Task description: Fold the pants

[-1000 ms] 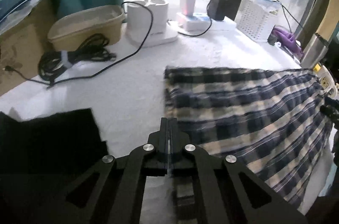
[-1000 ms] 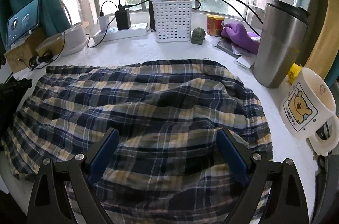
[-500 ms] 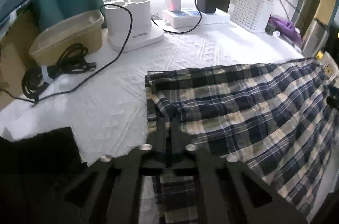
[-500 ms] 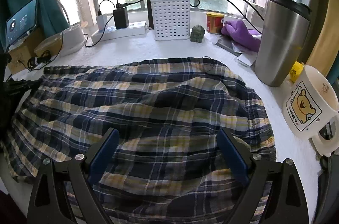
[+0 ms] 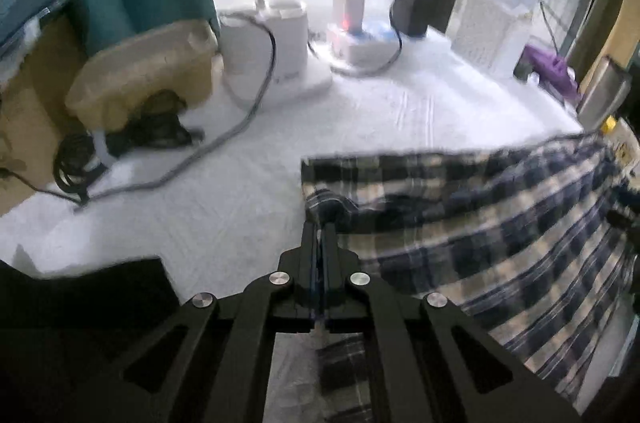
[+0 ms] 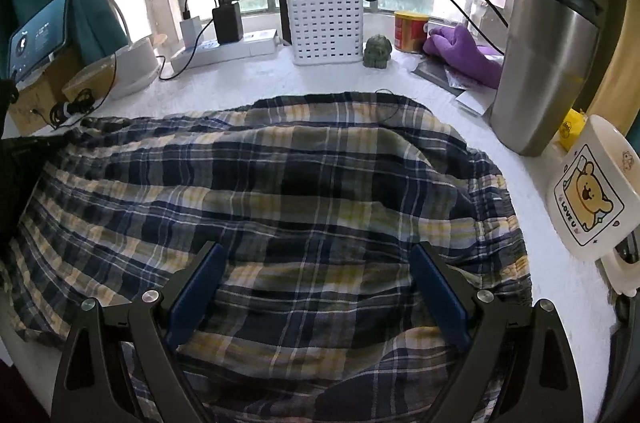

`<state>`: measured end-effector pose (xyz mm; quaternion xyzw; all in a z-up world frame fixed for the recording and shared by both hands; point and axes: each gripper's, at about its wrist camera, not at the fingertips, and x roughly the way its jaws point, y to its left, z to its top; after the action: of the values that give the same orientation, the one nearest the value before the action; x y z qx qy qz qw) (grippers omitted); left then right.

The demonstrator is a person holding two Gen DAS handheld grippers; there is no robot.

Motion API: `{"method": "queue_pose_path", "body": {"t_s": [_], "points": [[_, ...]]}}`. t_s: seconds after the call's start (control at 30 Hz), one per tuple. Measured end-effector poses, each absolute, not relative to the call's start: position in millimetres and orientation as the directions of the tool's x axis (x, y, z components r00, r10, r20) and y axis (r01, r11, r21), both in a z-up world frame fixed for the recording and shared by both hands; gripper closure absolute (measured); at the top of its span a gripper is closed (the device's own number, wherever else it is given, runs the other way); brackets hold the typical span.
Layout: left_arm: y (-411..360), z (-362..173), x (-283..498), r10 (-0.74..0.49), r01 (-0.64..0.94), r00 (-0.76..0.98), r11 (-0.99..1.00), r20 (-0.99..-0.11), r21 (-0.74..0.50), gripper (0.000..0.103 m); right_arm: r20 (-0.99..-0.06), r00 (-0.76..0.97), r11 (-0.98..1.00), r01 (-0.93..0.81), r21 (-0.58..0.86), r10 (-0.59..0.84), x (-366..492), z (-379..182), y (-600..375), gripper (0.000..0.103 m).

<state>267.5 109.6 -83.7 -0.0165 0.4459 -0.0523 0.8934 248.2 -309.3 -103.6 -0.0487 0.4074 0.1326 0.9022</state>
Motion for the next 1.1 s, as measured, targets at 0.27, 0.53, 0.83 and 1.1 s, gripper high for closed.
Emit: {"method": "queue_pose_path", "body": {"t_s": [0.27,0.53,0.83,1.1], "points": [[103,-88,300,-0.120,0.140,0.583,0.989,-0.804,-0.046,0.055,-0.737,0.645,0.962,-0.272,0.025,0.202,248,-96,-309,0.009],[99,-109,320,-0.083,0.139,0.570,0.990,-0.817,-0.003,0.054,-0.717,0.654,0.949,-0.314,0.032,0.241,251,-77,-285,0.009],[102,-102,328,-0.065,0.112,0.610,0.994,-0.790,0.005,0.053,-0.708,0.636,0.900,-0.435,0.001,0.308,302,-64,-217,0.011],[62,-66,308,-0.209,0.275,0.635,0.961,-0.744,-0.035,0.053,-0.771,0.571,0.867,-0.496,-0.049,0.283,342,-89,-169,0.014]]}}
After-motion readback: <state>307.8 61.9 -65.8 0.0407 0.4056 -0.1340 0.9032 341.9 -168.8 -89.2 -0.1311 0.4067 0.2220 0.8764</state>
